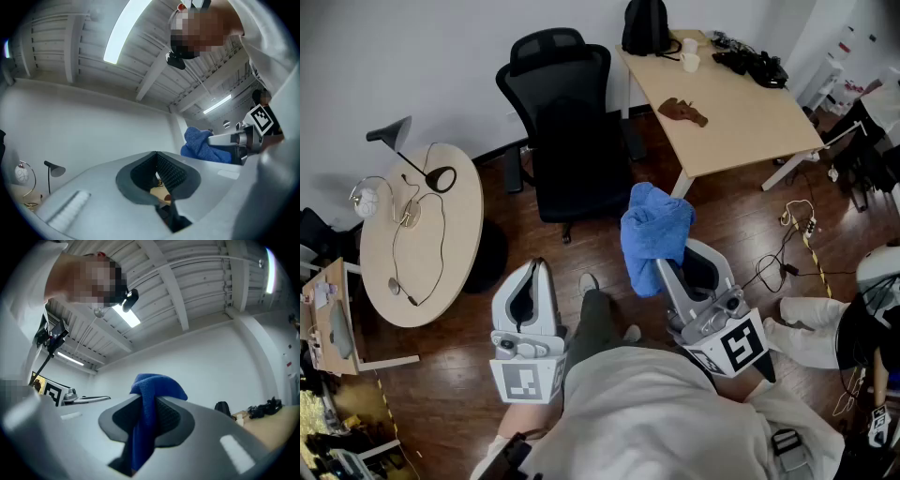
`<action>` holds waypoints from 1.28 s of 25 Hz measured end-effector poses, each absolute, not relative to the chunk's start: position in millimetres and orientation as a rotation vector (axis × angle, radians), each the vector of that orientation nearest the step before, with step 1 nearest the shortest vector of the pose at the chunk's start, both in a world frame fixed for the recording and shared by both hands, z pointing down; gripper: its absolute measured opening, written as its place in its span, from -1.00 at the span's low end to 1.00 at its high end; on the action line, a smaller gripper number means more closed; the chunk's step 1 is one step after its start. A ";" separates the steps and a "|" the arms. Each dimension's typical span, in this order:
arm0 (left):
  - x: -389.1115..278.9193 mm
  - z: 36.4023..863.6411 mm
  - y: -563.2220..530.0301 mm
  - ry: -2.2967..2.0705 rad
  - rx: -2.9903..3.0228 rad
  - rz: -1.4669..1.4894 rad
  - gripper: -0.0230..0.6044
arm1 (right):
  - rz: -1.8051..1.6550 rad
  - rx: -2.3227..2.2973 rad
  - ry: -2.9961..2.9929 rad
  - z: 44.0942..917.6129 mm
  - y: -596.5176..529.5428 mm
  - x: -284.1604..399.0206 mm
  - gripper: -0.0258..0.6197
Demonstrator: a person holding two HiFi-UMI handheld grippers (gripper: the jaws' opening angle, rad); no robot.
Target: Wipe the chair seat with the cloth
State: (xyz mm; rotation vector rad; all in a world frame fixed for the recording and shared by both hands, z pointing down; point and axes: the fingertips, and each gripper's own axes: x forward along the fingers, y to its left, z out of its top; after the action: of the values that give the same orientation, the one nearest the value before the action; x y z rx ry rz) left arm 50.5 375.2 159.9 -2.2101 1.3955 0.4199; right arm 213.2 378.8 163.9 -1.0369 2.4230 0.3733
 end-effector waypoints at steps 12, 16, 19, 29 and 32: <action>-26.7 173.6 183.0 1.407 -2.253 0.495 -0.73 | 0.364 -1.126 2.442 170.9 197.8 151.2 -0.69; -53.3 151.1 111.8 1.318 -2.201 0.410 -0.73 | 0.378 -1.144 2.458 151.5 123.7 117.4 -0.69; -61.3 155.4 70.9 1.330 -2.194 0.396 -0.73 | 0.382 -1.119 2.468 154.7 81.7 109.4 -0.69; -116.3 274.1 -136.3 1.550 -2.277 0.349 -0.73 | 0.104 -1.171 2.616 281.0 -153.1 71.1 -0.69; -158.3 321.7 -197.3 1.658 -2.370 0.301 -0.73 | -0.077 -1.264 2.704 335.0 -222.5 32.6 -0.69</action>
State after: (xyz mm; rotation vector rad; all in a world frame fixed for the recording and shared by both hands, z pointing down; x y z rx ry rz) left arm -158.3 -197.3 321.7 -2.3704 1.6579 0.3014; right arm 32.6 -222.5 335.0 -1.2639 2.7035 -0.0772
